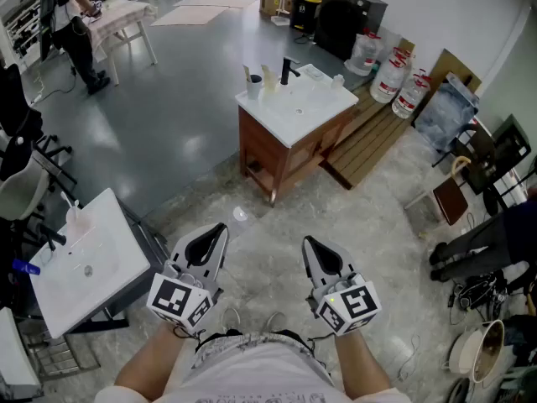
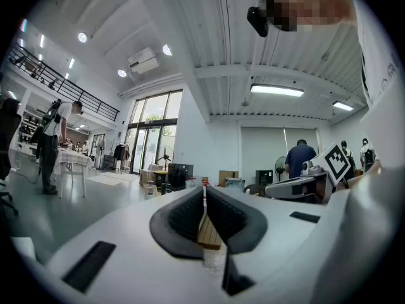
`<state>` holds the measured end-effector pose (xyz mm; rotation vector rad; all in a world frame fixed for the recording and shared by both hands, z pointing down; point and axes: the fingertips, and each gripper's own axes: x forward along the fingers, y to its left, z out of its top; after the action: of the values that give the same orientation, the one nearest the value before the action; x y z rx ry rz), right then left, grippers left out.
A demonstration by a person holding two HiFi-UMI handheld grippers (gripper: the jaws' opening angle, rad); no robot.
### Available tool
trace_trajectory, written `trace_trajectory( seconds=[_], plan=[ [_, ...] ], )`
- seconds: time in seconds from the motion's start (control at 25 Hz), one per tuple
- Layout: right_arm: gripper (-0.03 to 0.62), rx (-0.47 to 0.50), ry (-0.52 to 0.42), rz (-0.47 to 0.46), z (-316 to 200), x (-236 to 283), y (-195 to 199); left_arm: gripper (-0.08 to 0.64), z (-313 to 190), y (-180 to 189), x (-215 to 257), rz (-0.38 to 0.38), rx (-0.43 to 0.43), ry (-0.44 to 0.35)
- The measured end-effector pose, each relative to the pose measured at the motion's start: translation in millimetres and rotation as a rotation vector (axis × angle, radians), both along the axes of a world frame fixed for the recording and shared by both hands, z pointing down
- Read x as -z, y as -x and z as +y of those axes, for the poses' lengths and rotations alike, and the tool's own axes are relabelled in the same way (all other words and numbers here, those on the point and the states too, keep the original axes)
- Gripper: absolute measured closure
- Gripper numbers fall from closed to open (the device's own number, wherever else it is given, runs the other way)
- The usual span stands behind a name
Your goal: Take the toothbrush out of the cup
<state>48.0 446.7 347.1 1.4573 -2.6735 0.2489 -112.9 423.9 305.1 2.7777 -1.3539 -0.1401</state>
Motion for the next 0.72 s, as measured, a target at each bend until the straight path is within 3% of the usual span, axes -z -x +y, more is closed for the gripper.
trace_trajectory(
  seconds=[0.28, 0.72],
  plan=[
    [0.584, -0.043, -0.017, 0.036, -1.8, 3.4, -1.3, 0.531, 3.3, -1.5, 2.3, 0.002, 0.006, 0.013],
    [0.584, -0.016, -0.03, 0.042, 0.2, 6.3, 7.4, 0.531, 6.9, -3.8, -0.1, -0.009, -0.006, 0.013]
  ],
)
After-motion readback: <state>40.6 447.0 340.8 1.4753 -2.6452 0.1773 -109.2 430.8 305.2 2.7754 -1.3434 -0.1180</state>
